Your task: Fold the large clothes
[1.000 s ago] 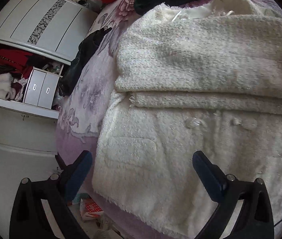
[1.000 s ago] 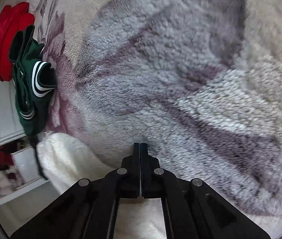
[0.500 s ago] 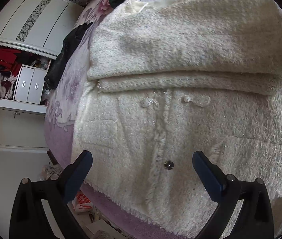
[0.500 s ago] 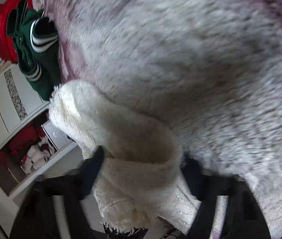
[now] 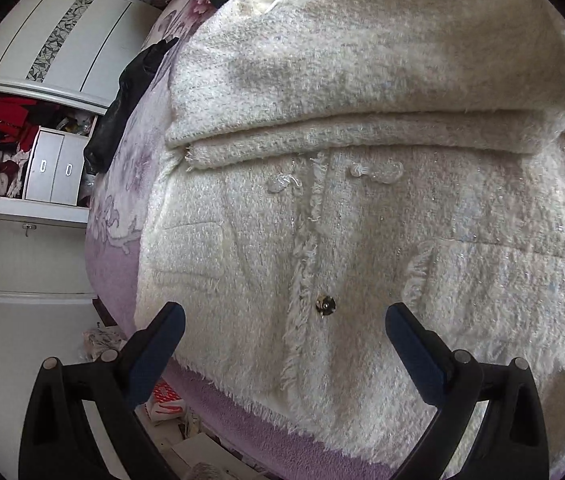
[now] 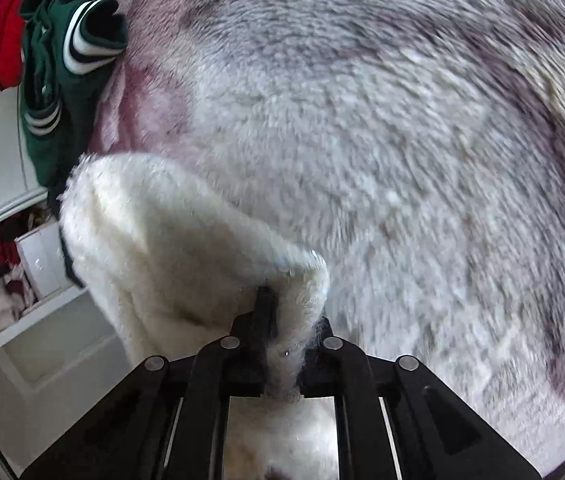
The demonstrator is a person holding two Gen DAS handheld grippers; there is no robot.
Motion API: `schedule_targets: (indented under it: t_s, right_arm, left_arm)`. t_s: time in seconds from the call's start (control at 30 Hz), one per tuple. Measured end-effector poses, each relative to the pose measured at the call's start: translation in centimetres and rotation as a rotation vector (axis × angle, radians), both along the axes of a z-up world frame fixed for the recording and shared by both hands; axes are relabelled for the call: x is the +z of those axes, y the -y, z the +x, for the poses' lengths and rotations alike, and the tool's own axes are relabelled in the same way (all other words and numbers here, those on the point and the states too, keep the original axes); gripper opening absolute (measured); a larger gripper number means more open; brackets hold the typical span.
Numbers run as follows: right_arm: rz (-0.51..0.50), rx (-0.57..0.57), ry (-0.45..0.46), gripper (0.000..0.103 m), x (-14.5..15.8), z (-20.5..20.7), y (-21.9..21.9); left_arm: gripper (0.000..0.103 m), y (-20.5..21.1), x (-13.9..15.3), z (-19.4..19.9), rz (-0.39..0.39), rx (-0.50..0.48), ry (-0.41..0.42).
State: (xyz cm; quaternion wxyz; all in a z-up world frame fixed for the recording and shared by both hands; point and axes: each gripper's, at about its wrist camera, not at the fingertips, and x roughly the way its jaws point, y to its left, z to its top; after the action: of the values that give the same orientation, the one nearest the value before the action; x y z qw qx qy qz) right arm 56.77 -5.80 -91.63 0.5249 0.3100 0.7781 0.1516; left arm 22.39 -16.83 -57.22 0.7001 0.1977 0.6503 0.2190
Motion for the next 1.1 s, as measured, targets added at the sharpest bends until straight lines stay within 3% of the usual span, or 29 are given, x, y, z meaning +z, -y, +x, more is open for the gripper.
schedule_targets:
  t_s: [0.03,0.07,0.1,0.2,0.3,0.37,0.5,0.63,0.7,0.8,0.87,0.9,0.93,1.0,1.1]
  right_arm:
    - [-0.019,0.022,0.030,0.032,1.4,-0.8,0.9]
    - [-0.046,0.046,0.056,0.058,2.6,-1.4,1.5]
    - [-0.074,0.077,0.094,0.076,4.3,-2.6,2.7]
    - [-0.153,0.134,0.141,0.077,8.0,-6.5,6.3]
    - [-0.246,0.164,0.149,0.077,10.4,-10.7,10.9]
    - [-0.266,0.142,0.110,0.077,11.5,-14.1,15.9]
    - [-0.280,0.032,0.017,0.077,9.8,-17.7,19.9]
    - [-0.281,-0.059,-0.016,0.077,7.2,-18.9,21.7]
    - [-0.246,-0.079,-0.019,0.077,6.2,-18.6,21.1]
    - [-0.163,-0.087,-0.015,0.077,5.7,-17.5,19.2]
    - [-0.100,-0.065,-0.006,0.077,5.5,-16.6,17.8]
    - [-0.088,-0.043,-0.004,0.077,5.1,-15.9,16.8]
    - [-0.089,-0.019,-0.004,0.077,4.8,-15.4,15.8]
    - [-0.087,0.008,-0.002,0.077,5.0,-14.8,14.0]
    - [-0.066,0.034,0.007,0.077,5.1,-14.2,12.0]
  left_arm:
    - [0.103,0.5,0.6,-0.3,0.000,-0.005,0.006]
    - [0.103,1.0,1.1,-0.6,0.002,-0.010,0.007]
    - [0.103,1.9,1.7,-1.1,0.014,-0.025,0.006]
    - [0.103,6.7,3.0,-3.6,0.070,-0.133,0.002]
    - [0.103,12.8,2.3,-6.6,0.153,-0.282,-0.031]
    - [0.103,16.3,1.4,-8.2,0.127,-0.335,-0.056]
    - [0.103,21.1,-1.2,-9.4,0.079,-0.370,-0.101]
    - [0.103,22.6,-5.0,-8.7,0.182,-0.421,-0.114]
    - [0.103,21.8,-6.3,-8.3,0.204,-0.427,-0.138]
    - [0.102,20.0,-5.4,-7.9,0.167,-0.377,-0.113]
    - [0.078,19.4,-4.4,-7.9,0.164,-0.358,-0.102]
    - [0.073,19.3,-4.2,-7.9,0.159,-0.351,-0.101]
    - [0.072,19.3,-4.0,-8.0,0.143,-0.344,-0.107]
    - [0.072,20.0,-3.6,-8.3,0.032,-0.326,-0.130]
    - [0.072,22.2,-3.1,-9.1,-0.010,-0.372,-0.120]
